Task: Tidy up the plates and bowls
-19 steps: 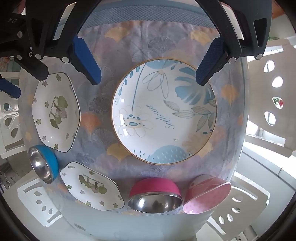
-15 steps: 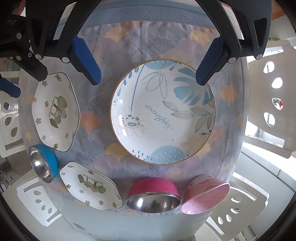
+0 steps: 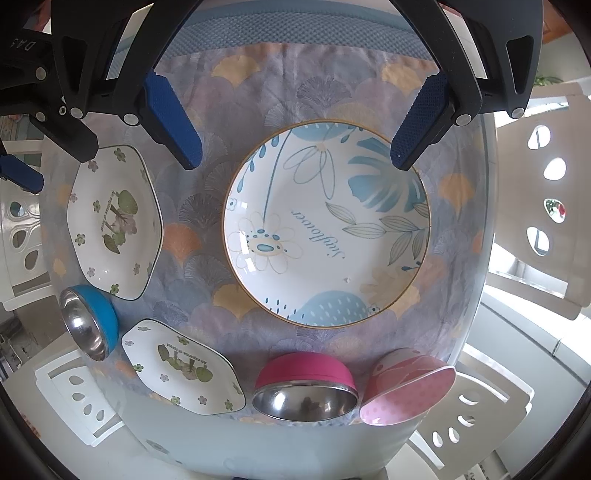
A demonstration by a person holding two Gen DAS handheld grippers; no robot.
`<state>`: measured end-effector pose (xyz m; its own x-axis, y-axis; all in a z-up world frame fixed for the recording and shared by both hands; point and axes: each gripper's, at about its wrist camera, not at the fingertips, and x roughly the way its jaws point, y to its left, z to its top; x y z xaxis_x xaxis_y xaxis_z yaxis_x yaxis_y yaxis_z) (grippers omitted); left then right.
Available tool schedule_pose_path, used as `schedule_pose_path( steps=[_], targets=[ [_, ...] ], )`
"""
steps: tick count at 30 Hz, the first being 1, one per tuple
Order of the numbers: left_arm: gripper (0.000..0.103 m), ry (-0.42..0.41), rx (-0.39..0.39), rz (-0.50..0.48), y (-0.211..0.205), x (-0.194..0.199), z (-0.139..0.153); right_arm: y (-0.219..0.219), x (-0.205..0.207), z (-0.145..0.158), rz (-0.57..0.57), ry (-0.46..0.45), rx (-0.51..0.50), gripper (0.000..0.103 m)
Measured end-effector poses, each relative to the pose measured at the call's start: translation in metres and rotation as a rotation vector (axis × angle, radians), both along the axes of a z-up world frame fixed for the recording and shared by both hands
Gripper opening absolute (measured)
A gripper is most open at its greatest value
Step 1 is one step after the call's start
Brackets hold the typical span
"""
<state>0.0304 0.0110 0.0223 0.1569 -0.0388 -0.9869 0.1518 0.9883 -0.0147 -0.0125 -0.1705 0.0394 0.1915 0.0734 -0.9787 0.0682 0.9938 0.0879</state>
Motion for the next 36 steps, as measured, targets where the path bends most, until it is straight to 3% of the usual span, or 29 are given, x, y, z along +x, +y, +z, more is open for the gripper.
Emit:
schedule_pose_path(
  steps=[24, 36],
  targets=[
    [0.102, -0.010, 0.010, 0.003, -0.001, -0.002, 0.003, 0.000, 0.001, 0.004, -0.005, -0.008, -0.050, 0.103],
    [0.102, -0.007, 0.038, -0.010, 0.006, -0.002, -0.002, 0.001, -0.002, -0.009, 0.007, 0.028, 0.035, 0.103]
  ],
)
